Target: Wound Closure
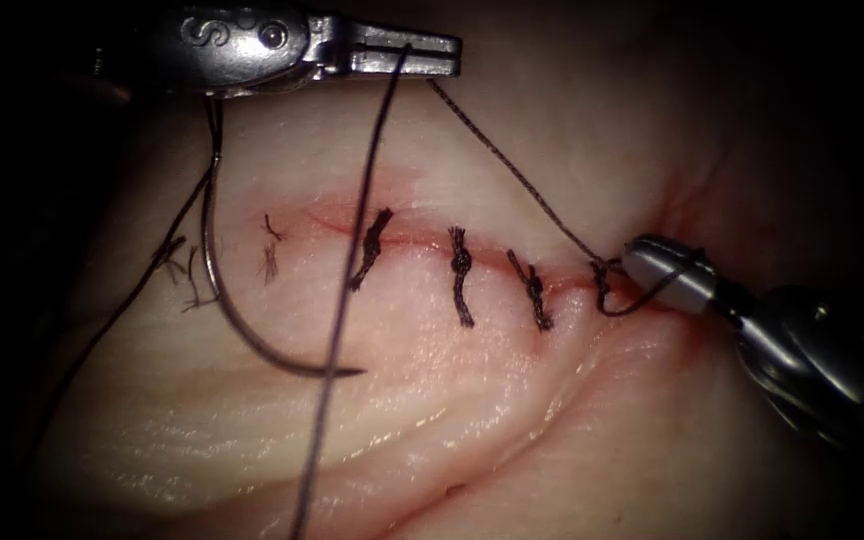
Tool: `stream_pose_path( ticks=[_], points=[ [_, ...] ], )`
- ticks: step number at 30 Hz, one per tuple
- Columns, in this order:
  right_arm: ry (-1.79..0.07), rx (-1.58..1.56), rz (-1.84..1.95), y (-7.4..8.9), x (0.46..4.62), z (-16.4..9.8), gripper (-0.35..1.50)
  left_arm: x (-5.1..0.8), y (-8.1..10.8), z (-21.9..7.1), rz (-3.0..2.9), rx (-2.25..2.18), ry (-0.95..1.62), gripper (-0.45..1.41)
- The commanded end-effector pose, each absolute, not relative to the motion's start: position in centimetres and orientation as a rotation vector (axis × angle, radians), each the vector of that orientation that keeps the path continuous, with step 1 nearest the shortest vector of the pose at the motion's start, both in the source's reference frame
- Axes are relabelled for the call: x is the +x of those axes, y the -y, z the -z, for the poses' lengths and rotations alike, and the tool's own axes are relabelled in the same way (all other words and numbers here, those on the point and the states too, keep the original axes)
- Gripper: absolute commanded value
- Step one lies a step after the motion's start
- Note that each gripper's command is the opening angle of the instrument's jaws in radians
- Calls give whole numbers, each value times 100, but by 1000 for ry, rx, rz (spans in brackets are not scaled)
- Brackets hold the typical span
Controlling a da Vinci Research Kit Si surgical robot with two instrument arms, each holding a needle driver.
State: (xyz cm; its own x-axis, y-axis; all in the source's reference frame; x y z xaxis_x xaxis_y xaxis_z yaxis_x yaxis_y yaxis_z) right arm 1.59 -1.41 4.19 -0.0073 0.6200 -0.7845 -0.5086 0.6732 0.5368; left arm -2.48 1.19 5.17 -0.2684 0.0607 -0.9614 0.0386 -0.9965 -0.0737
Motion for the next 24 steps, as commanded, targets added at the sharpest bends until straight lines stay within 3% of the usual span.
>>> stream_pose_path(
  ticks=[1, 24],
  points=[
    [-1310, 99, -874, 146, 168, -426, -35, -251, -127, -524, -2482, -1891, 122, -45],
    [-1332, 75, -747, 181, 162, -433, -35, -183, -239, -572, -2399, -1724, 37, -45]
  ],
)
